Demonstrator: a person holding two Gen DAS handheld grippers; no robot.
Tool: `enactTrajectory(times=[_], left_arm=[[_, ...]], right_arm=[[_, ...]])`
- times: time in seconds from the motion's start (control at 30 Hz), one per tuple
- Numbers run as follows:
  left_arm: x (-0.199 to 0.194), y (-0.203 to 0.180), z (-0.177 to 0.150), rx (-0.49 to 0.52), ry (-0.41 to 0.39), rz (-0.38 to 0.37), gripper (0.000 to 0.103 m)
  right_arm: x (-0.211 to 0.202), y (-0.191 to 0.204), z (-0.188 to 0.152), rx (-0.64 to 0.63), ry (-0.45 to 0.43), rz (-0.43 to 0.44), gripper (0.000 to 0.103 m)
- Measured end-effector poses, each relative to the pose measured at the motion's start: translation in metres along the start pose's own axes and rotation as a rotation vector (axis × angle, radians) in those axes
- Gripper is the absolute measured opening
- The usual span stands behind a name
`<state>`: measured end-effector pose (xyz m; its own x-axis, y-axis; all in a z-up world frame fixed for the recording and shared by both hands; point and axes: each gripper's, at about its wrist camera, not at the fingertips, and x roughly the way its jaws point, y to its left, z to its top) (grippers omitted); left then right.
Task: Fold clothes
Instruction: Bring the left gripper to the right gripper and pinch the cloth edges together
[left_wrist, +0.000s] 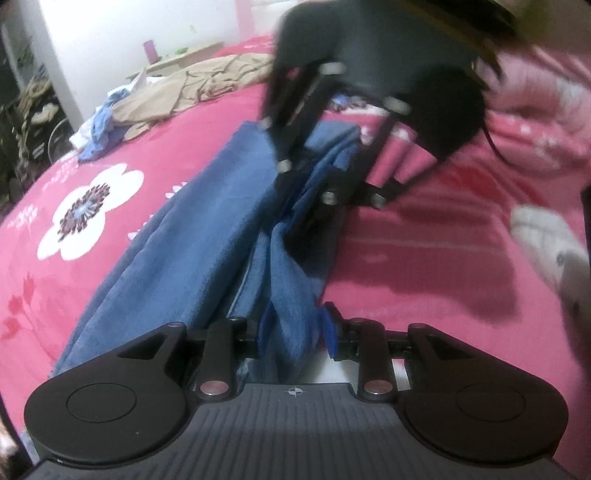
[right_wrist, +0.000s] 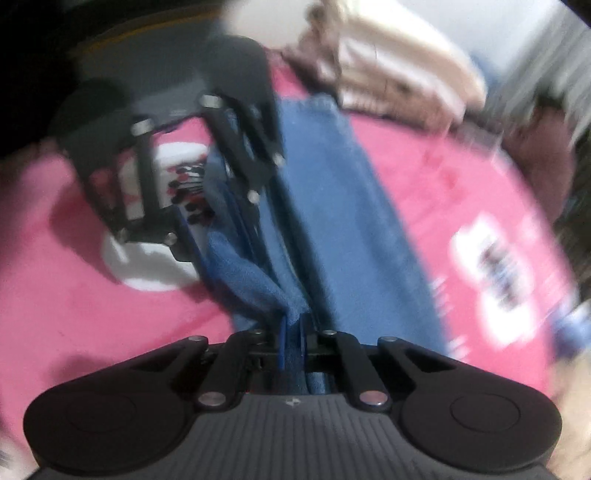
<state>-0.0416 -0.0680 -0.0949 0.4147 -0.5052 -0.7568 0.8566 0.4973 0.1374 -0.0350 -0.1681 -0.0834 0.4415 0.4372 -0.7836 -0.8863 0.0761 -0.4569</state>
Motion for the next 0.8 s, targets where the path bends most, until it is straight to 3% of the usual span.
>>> enactTrajectory(times=[0.13,0.23,0.3,0.47,0.57,0.67,0.8], left_arm=[[0.011,0.01,0.006,-0.07,0.007,-0.008,0.029],[0.016,0.007,0.01,-0.09,0.016,0.043,0.016],[0.015,0.0,0.012,-0.08,0.012,0.093,0.011],[0.011,-0.021,0.014,0.003,0.013,0.217,0.009],[0.01,-0.027,0.014,0.039,0.02,0.246,0.008],[0.009,-0.027,0.013,0.046,0.023,0.247,0.008],[0.008,-0.031,0.012,0.074,0.026,0.253,0.008]], right_arm=[[-0.001,0.062,-0.01,-0.406,-0.005,-0.232,0.006],[0.003,0.078,-0.022,-0.486,-0.003,-0.306,0.007],[-0.003,0.072,-0.021,-0.391,-0.011,-0.303,0.008],[-0.035,0.03,-0.023,-0.005,-0.003,-0.117,0.01],[-0.042,0.007,-0.031,0.152,0.008,-0.054,0.011],[-0.043,-0.007,-0.038,0.24,0.01,-0.014,0.011],[-0.042,-0.013,-0.037,0.254,0.011,0.022,0.011]])
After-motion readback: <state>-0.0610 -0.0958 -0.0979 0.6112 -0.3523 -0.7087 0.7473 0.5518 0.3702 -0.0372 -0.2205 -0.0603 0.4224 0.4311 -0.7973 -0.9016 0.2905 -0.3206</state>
